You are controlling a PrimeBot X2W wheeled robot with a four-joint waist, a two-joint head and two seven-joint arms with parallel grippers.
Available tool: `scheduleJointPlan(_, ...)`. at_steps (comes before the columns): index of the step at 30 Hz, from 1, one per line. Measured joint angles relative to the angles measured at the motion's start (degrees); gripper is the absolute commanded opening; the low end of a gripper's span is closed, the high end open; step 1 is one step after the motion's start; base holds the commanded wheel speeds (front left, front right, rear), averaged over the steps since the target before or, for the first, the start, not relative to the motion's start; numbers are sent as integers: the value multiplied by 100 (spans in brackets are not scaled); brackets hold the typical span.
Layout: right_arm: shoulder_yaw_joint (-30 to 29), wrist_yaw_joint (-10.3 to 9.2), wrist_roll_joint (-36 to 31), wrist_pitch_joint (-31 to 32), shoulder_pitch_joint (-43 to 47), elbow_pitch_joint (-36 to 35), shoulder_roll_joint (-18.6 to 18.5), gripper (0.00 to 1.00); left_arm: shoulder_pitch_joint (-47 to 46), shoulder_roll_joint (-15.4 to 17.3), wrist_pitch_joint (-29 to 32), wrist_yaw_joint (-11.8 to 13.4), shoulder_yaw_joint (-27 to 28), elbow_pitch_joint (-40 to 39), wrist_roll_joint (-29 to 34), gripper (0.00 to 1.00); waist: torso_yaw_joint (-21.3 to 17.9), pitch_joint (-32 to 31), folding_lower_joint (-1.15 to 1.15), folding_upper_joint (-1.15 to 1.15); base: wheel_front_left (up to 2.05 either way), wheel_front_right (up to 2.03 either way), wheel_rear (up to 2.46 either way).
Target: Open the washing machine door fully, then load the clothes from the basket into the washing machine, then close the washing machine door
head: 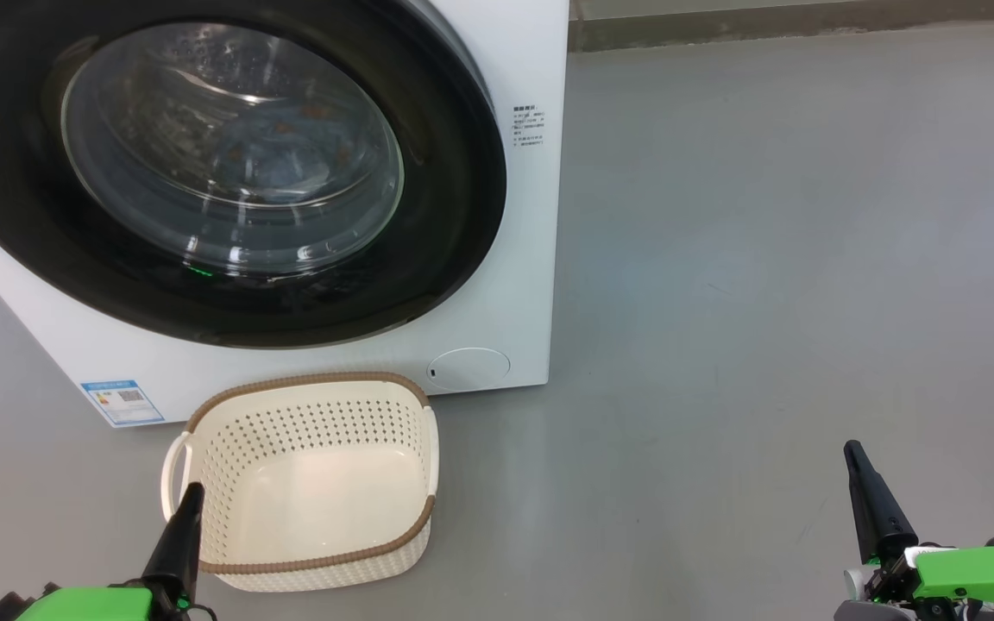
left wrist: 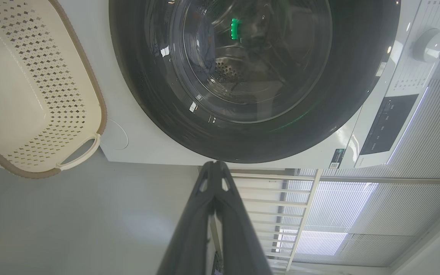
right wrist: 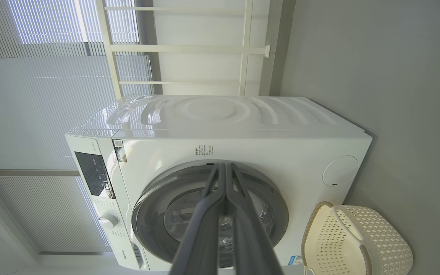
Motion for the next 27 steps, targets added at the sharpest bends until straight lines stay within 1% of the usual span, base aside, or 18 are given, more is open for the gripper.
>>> scheduleJointPlan(27, 0, 0, 0, 0, 0, 0, 0, 0, 0, -8, 1, 0, 9, 0, 0, 0, 0, 0, 0, 0, 0, 0, 0)
